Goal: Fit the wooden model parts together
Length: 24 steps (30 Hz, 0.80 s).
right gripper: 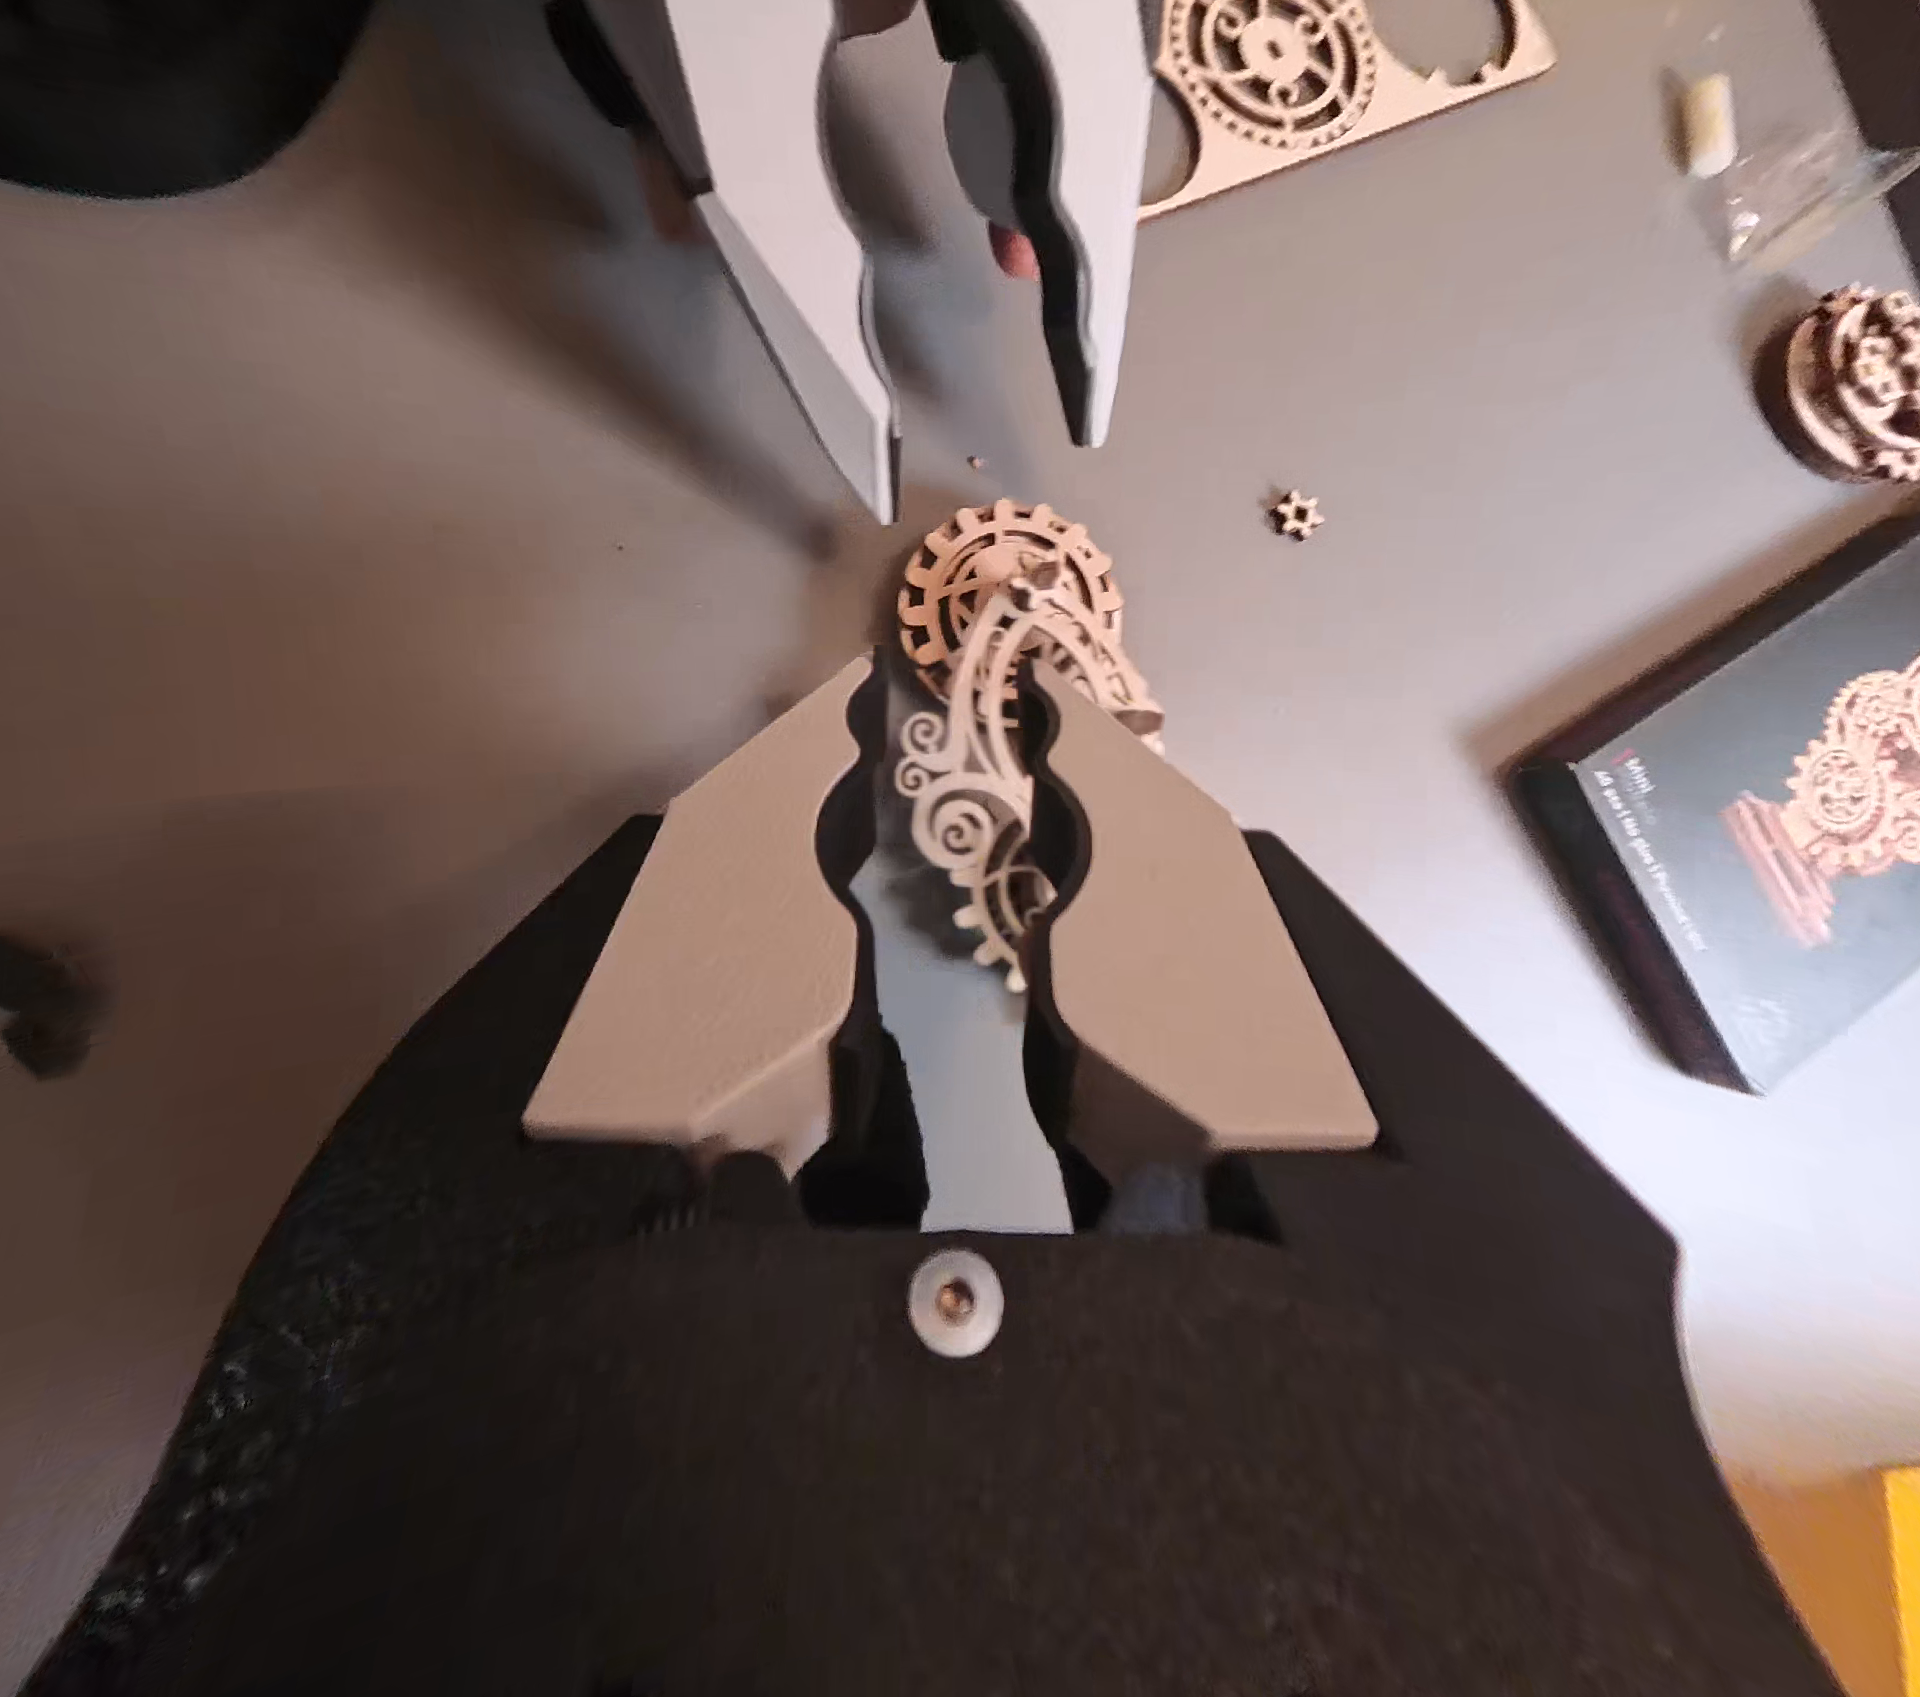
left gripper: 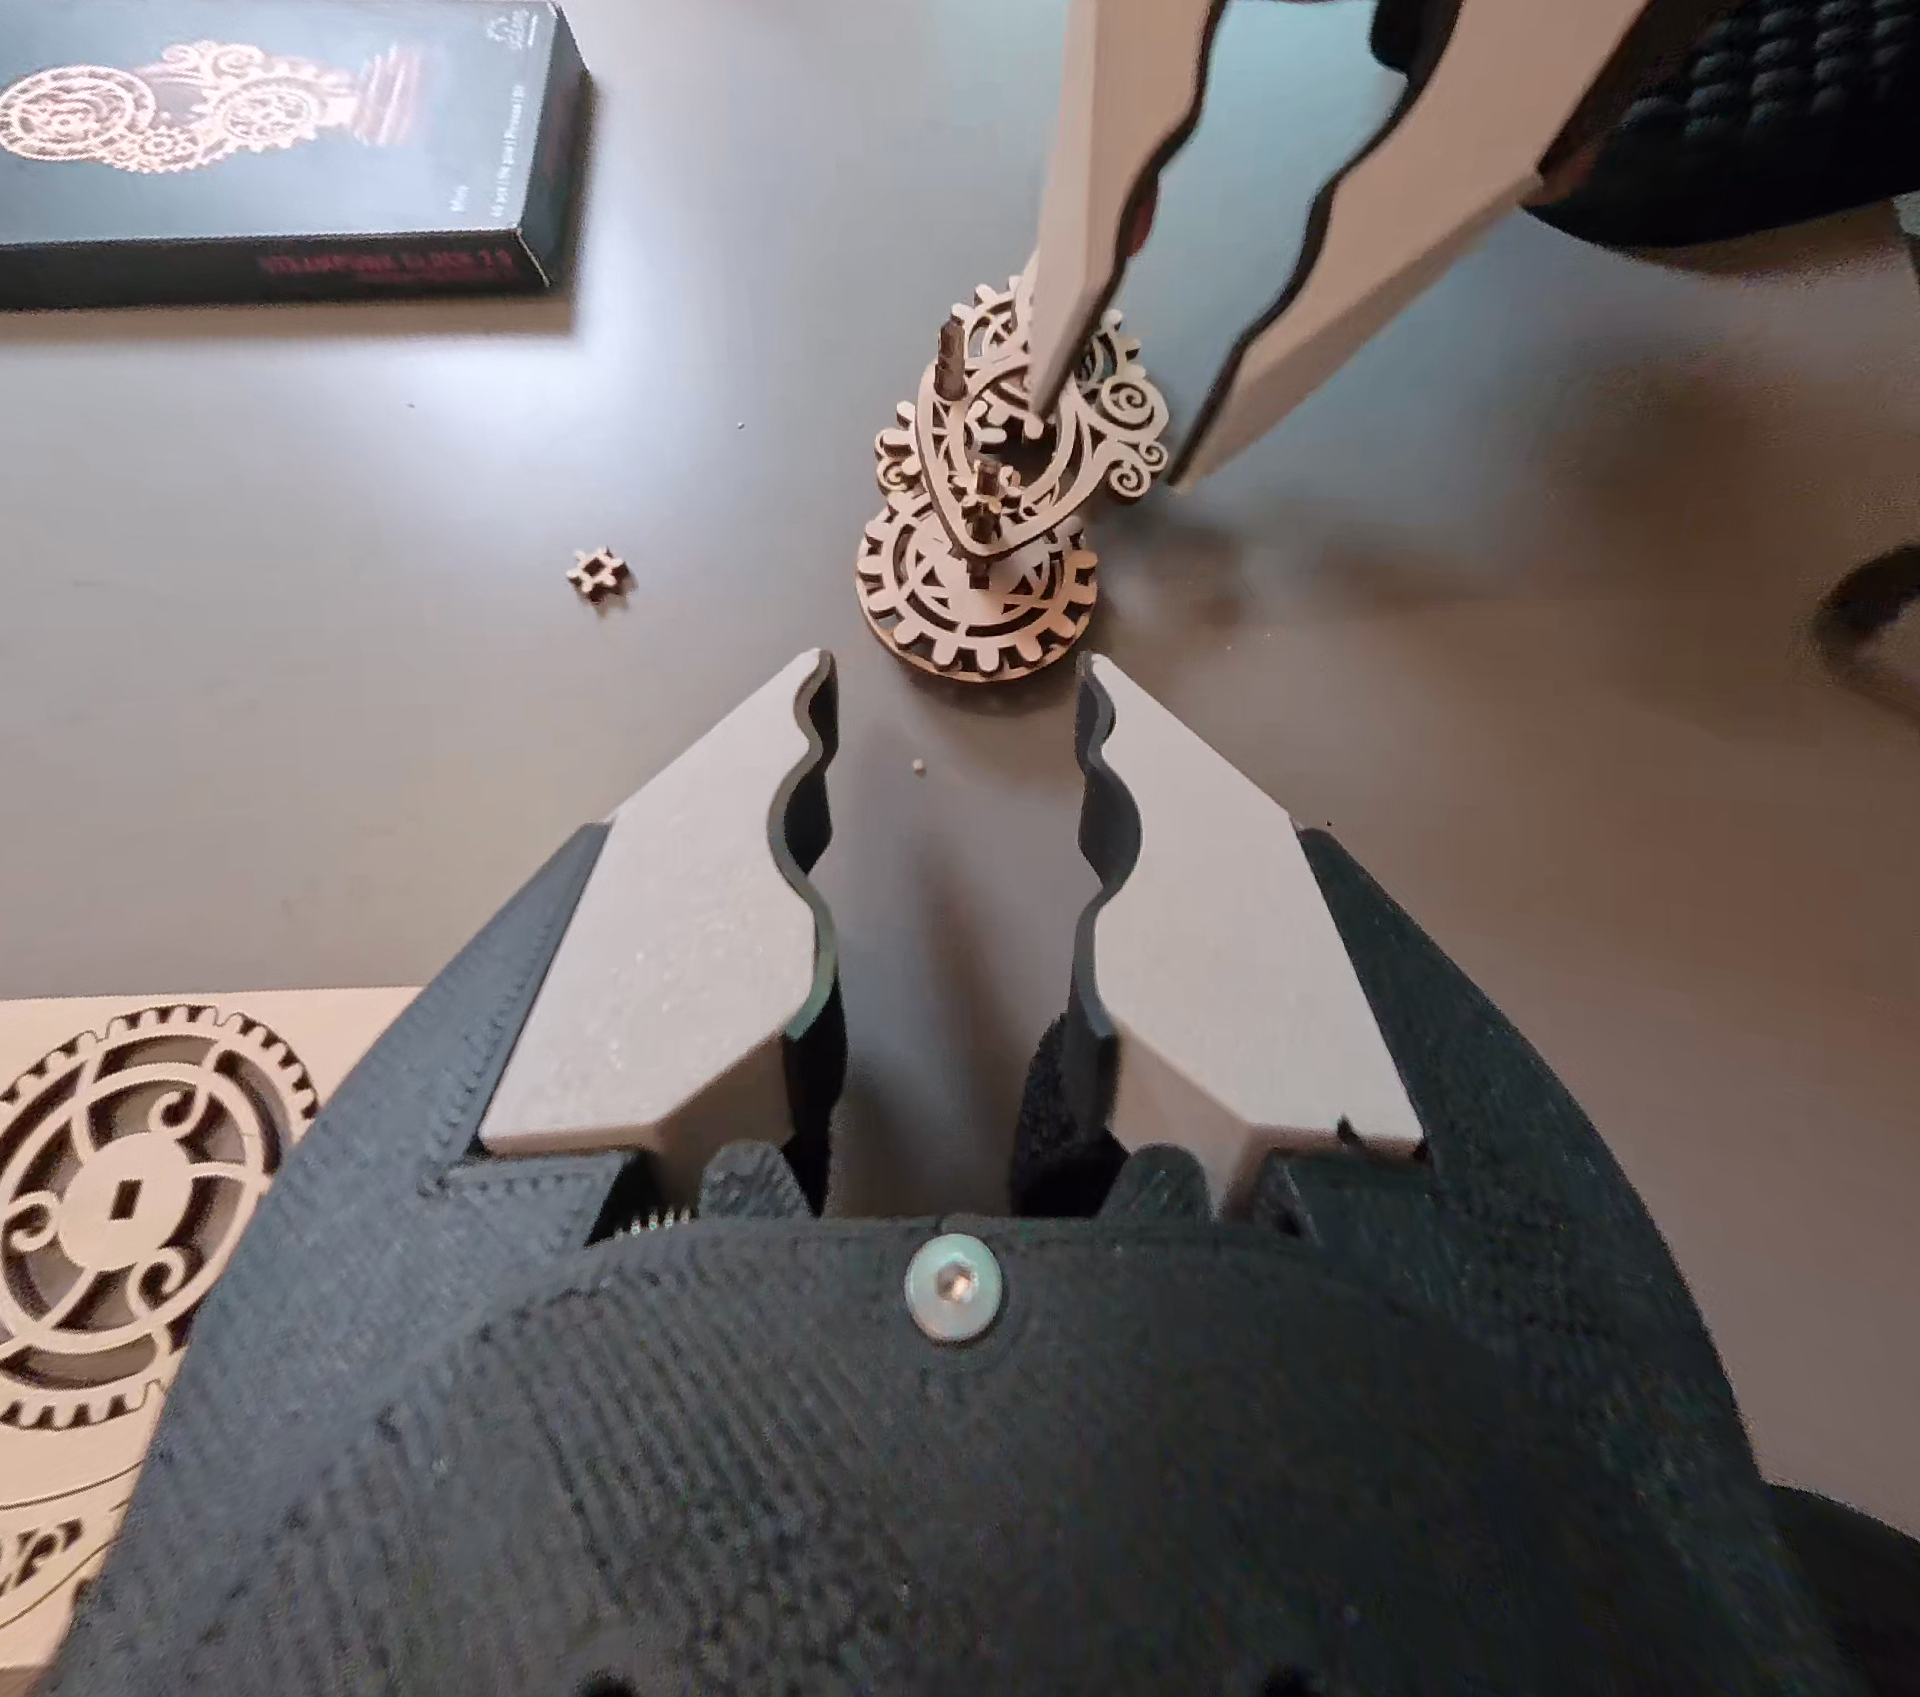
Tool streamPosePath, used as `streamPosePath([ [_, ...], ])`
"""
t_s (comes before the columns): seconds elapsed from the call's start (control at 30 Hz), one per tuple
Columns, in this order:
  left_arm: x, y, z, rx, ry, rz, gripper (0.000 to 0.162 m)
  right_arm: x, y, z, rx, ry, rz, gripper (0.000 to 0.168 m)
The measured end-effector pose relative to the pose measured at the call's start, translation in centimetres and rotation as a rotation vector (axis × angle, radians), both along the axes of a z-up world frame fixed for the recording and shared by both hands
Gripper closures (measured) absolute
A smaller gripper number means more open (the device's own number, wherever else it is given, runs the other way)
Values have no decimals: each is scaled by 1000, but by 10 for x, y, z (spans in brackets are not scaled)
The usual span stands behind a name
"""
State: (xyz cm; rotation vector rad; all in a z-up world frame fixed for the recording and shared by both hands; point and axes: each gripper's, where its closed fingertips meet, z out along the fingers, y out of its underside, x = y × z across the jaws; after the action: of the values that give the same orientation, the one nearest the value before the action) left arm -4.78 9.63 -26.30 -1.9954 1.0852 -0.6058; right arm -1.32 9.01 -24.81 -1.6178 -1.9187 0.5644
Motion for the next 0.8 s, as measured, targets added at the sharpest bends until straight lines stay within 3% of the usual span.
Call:
streamPosePath([
  [0.23, -9, 2, -2, 10, -7, 24, 117, -3, 6, -18, 116, -109, -123, 139],
  [0.4, -22, 2, -7, 49, 6, 43, 118, -3, 14, -26, 208, -176, -142, 145],
  [0.53, -27, 1, 2, 82, -39, 54, 121, -4, 18, -20, 173, -148, -139, 159],
  [0.7, -28, -2, -1, 73, -26, 45, 121, -6, 21, -10, 27, -135, -131, 160],
  [0.8, -27, -4, -3, 82, -3, 35, 121, -6, 22, -12, 56, -173, -98, 160],
])
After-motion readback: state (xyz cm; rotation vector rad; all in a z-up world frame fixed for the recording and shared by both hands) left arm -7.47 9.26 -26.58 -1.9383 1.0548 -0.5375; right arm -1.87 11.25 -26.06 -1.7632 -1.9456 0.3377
